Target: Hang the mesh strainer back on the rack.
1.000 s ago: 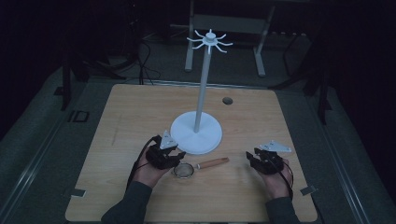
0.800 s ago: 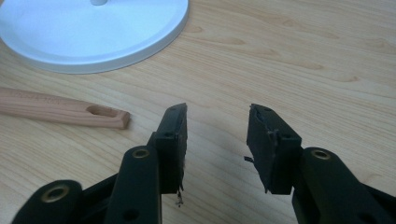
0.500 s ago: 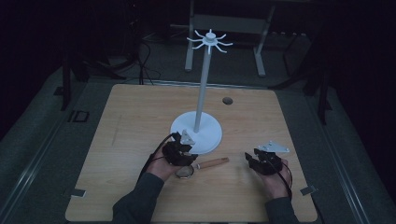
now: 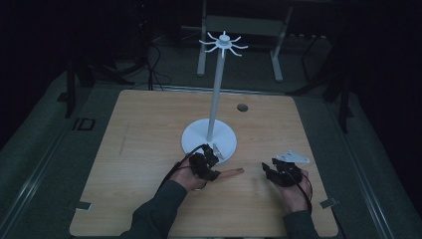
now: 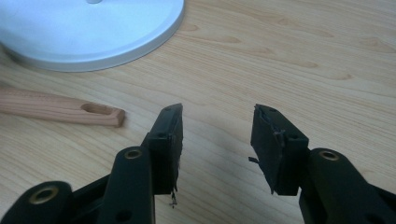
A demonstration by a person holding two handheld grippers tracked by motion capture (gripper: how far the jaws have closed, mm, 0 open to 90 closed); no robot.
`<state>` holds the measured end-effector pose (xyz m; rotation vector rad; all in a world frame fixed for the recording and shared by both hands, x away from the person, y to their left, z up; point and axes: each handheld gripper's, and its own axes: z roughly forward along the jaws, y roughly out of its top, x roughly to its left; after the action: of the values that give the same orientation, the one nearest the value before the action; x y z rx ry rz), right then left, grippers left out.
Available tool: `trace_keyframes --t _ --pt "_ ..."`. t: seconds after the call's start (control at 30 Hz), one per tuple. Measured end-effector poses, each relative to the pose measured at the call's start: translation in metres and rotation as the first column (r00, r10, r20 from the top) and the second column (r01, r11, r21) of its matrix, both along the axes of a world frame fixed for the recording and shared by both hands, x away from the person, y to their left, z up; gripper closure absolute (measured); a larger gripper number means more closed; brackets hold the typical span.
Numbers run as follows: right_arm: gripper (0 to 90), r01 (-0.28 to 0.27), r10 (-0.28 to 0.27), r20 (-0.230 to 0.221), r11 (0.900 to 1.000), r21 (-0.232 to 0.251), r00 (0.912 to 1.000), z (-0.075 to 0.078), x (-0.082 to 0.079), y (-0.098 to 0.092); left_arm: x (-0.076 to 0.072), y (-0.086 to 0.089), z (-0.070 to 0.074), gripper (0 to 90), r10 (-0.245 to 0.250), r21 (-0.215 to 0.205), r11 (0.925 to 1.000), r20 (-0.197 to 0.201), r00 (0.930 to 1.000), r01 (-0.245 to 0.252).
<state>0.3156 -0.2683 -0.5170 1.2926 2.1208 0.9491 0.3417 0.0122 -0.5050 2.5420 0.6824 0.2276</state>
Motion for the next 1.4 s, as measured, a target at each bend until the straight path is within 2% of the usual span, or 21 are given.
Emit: trace_keyframes --t 0.03,0.07,0.17,0.37,0.53,0.7,0.8,0.87,0.9,1.03,1.17,1.4 --pt "53.2 0.000 0.000 0.000 1.000 0.000 1.0000 0.000 0.000 0.000 0.000 0.000 0.000 59.0 0.000 0.000 1.0000 0.000 1.0000 0.000" --pt "52.9 0.008 -0.008 -0.001 1.000 0.002 1.0000 0.000 0.000 -0.001 0.002 -0.003 -0.003 59.3 -0.007 0.015 0.9999 -0.023 0.9997 0.007" --pt "52.7 0.008 -0.008 -0.001 1.000 0.002 1.0000 0.000 0.000 -0.001 0.004 -0.007 -0.007 59.5 -0.013 0.029 0.9995 -0.052 0.9985 0.015" --pt "52.2 0.011 -0.011 -0.009 1.000 0.001 0.9999 -0.002 0.000 -0.001 0.007 -0.011 -0.014 62.9 -0.012 0.058 0.9982 -0.097 0.9952 0.018" --pt "52.2 0.015 -0.015 -0.012 1.000 0.004 0.9998 -0.003 0.001 -0.002 0.007 -0.008 -0.013 68.2 -0.002 0.079 0.9968 -0.110 0.9939 0.011" --pt "52.4 0.012 -0.012 -0.017 1.000 0.000 0.9998 -0.004 0.001 -0.002 0.008 -0.002 -0.012 68.5 0.014 0.084 0.9965 -0.134 0.9909 -0.003" --pt "52.3 0.010 -0.010 -0.018 1.000 -0.001 0.9998 -0.005 0.001 -0.001 0.010 0.001 -0.013 67.6 0.034 0.090 0.9958 -0.162 0.9862 -0.019" --pt "52.3 0.010 -0.010 -0.019 1.000 -0.002 0.9998 -0.005 0.001 -0.001 0.011 0.000 -0.014 66.0 0.035 0.094 0.9954 -0.167 0.9853 -0.019" --pt "52.2 0.010 -0.010 -0.019 1.000 -0.002 0.9998 -0.005 0.001 -0.001 0.013 -0.001 -0.017 65.4 0.037 0.111 0.9937 -0.182 0.9826 -0.017" --pt "52.2 0.011 -0.011 -0.019 1.000 0.000 0.9998 -0.005 0.001 -0.002 0.017 -0.002 -0.019 65.2 0.041 0.114 0.9933 -0.208 0.9772 -0.017" --pt "52.2 0.011 -0.011 -0.018 1.000 0.002 0.9998 -0.005 0.001 -0.002 0.018 -0.002 -0.018 65.2 0.052 0.109 0.9936 -0.226 0.9727 -0.028" --pt "52.5 0.007 -0.007 -0.014 1.000 0.003 0.9999 -0.005 0.000 -0.002 0.017 -0.001 -0.018 68.5 0.065 0.108 0.9932 -0.218 0.9737 -0.042"
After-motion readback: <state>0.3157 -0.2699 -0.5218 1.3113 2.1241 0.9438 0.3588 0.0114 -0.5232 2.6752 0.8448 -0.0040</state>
